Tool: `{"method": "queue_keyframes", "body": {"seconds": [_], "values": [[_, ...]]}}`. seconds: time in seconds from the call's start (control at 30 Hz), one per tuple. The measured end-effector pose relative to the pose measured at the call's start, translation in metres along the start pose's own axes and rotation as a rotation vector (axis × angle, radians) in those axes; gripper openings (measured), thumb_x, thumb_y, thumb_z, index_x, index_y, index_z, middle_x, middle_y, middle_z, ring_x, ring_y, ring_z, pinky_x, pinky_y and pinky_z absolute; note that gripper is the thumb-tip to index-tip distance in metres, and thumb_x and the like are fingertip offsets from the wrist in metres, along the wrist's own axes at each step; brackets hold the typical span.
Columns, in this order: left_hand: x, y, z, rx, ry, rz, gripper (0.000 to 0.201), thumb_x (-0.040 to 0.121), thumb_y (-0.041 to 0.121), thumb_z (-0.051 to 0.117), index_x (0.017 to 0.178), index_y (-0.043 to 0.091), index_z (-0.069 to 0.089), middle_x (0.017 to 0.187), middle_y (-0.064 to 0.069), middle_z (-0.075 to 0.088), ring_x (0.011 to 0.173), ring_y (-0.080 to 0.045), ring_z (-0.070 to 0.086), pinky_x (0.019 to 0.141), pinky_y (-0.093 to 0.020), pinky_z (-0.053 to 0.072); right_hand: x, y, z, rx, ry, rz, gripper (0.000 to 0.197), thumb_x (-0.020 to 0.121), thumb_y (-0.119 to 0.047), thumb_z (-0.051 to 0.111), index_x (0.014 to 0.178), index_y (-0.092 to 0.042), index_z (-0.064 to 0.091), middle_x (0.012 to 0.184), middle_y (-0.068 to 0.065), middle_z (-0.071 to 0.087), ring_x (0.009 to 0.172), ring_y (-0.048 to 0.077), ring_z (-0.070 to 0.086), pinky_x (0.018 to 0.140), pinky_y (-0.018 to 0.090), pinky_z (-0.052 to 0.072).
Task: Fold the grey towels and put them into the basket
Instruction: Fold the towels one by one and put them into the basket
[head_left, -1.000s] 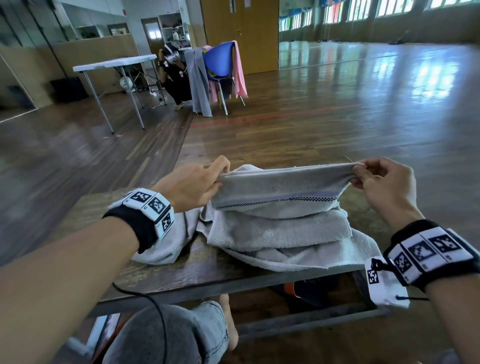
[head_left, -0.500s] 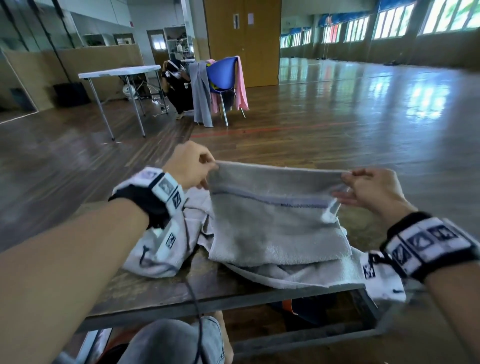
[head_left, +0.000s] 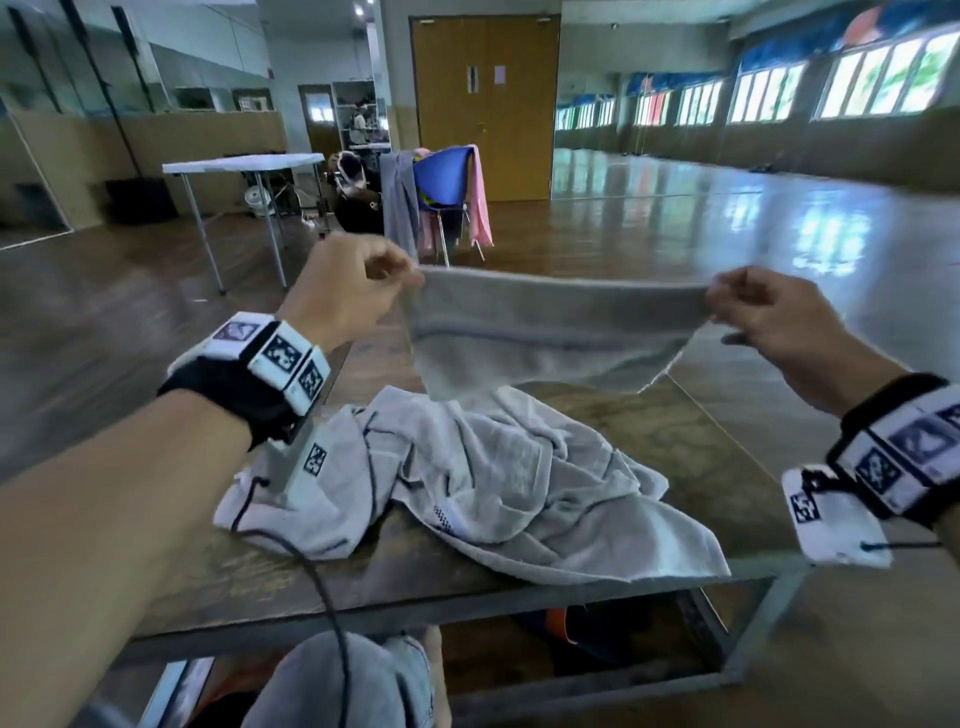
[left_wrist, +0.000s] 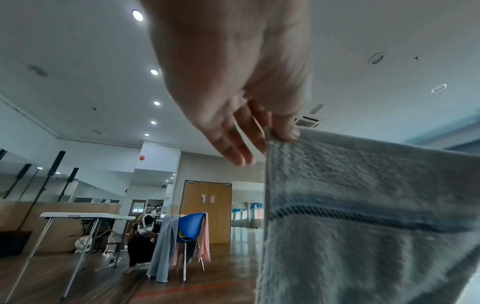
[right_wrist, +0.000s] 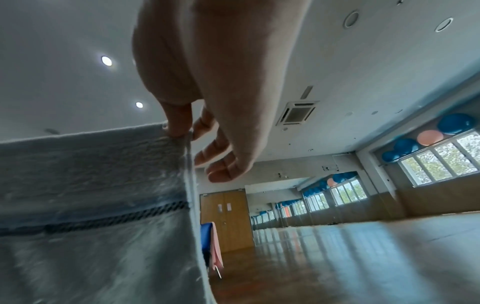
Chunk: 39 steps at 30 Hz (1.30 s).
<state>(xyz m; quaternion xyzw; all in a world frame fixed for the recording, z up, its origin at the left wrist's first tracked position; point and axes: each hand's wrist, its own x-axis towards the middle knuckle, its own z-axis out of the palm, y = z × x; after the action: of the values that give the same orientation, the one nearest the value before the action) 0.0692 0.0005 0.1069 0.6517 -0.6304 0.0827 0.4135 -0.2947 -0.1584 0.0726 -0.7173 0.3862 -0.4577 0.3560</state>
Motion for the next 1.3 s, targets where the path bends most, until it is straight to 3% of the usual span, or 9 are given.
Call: {"method": "queue_keyframes", "body": {"seconds": [0.17, 0.23, 0.33, 0.43, 0.53, 0.7, 0.83, 1.0, 1.3], "values": [[-0.055, -0.03, 0.025, -0.19, -0.659, -0.239, 0.019, 0.08, 0.036, 0.076, 0.089, 0.02, 0.077, 0.082, 0.002, 0.077, 0.072, -0.01, 0.072, 0.067, -0.022, 0.058, -0.064, 0.053, -0.007, 0.044, -0.401, 0.246, 0.009, 0.089, -0.01, 0.066, 0.09, -0.001, 0.066, 0.081, 0.006, 0.065, 0.069, 0.006, 0.064, 0.064, 0.014, 0.053], [-0.072, -0.043, 0.044, -0.147, -0.901, -0.334, 0.034, 0.074, 0.043, 0.077, 0.093, 0.014, 0.077, 0.086, -0.003, 0.078, 0.079, -0.017, 0.075, 0.077, -0.032, 0.061, -0.076, 0.075, -0.003, -0.073, -0.551, 0.349, 0.012, 0.089, -0.008, 0.068, 0.092, 0.004, 0.066, 0.074, 0.004, 0.067, 0.064, 0.007, 0.065, 0.059, 0.014, 0.051], [-0.088, -0.055, 0.074, -0.083, -1.109, -0.439, 0.026, 0.087, 0.032, 0.075, 0.097, 0.008, 0.073, 0.084, -0.002, 0.078, 0.082, -0.02, 0.076, 0.088, -0.042, 0.059, -0.082, 0.104, 0.011, -0.218, -0.621, 0.398, 0.012, 0.094, -0.008, 0.067, 0.092, 0.004, 0.068, 0.077, 0.009, 0.068, 0.07, 0.017, 0.063, 0.068, 0.026, 0.053], [-0.088, -0.065, 0.099, 0.006, -0.999, -0.499, 0.02, 0.091, 0.029, 0.071, 0.091, 0.009, 0.071, 0.078, -0.001, 0.076, 0.073, -0.019, 0.076, 0.077, -0.037, 0.06, -0.071, 0.131, 0.031, -0.223, -0.453, 0.385, 0.01, 0.094, -0.008, 0.069, 0.09, 0.001, 0.067, 0.077, 0.012, 0.066, 0.068, 0.021, 0.058, 0.067, 0.033, 0.05], [-0.08, -0.075, 0.124, 0.088, -0.617, -0.471, 0.019, 0.088, 0.026, 0.073, 0.079, 0.01, 0.072, 0.069, -0.003, 0.07, 0.062, -0.017, 0.067, 0.066, -0.032, 0.054, -0.048, 0.153, 0.051, -0.26, -0.267, 0.301, 0.01, 0.093, -0.01, 0.071, 0.083, -0.009, 0.069, 0.077, 0.006, 0.072, 0.064, 0.017, 0.062, 0.062, 0.03, 0.05], [-0.063, -0.087, 0.171, 0.056, -0.21, -0.537, 0.02, 0.087, 0.026, 0.072, 0.07, 0.016, 0.068, 0.075, 0.001, 0.069, 0.076, -0.019, 0.064, 0.069, -0.027, 0.046, -0.007, 0.187, 0.076, -0.417, -0.065, 0.23, 0.017, 0.091, -0.022, 0.073, 0.075, -0.022, 0.069, 0.075, -0.004, 0.07, 0.071, 0.015, 0.063, 0.061, 0.026, 0.043], [-0.064, -0.105, 0.202, 0.097, -0.222, -0.554, 0.028, 0.088, 0.026, 0.072, 0.073, 0.002, 0.07, 0.071, -0.008, 0.069, 0.067, -0.018, 0.058, 0.054, -0.024, 0.038, 0.01, 0.204, 0.089, -0.534, -0.188, 0.243, 0.018, 0.089, -0.022, 0.074, 0.072, -0.022, 0.066, 0.077, -0.003, 0.069, 0.076, 0.021, 0.062, 0.07, 0.027, 0.041], [-0.065, -0.116, 0.204, 0.127, -0.277, -0.513, 0.027, 0.086, 0.025, 0.074, 0.069, 0.004, 0.07, 0.062, -0.005, 0.067, 0.055, -0.009, 0.055, 0.048, -0.02, 0.036, 0.011, 0.209, 0.101, -0.565, -0.284, 0.272, 0.009, 0.088, -0.017, 0.074, 0.08, -0.016, 0.071, 0.085, 0.005, 0.074, 0.081, 0.023, 0.069, 0.068, 0.028, 0.046], [-0.073, -0.103, 0.194, 0.212, -0.27, -0.422, 0.015, 0.082, 0.019, 0.077, 0.069, 0.019, 0.069, 0.068, 0.005, 0.063, 0.071, -0.018, 0.059, 0.062, -0.031, 0.046, 0.005, 0.199, 0.099, -0.6, -0.23, 0.227, 0.007, 0.086, -0.016, 0.075, 0.08, -0.016, 0.072, 0.082, 0.0, 0.07, 0.086, 0.021, 0.062, 0.076, 0.027, 0.041]]}}
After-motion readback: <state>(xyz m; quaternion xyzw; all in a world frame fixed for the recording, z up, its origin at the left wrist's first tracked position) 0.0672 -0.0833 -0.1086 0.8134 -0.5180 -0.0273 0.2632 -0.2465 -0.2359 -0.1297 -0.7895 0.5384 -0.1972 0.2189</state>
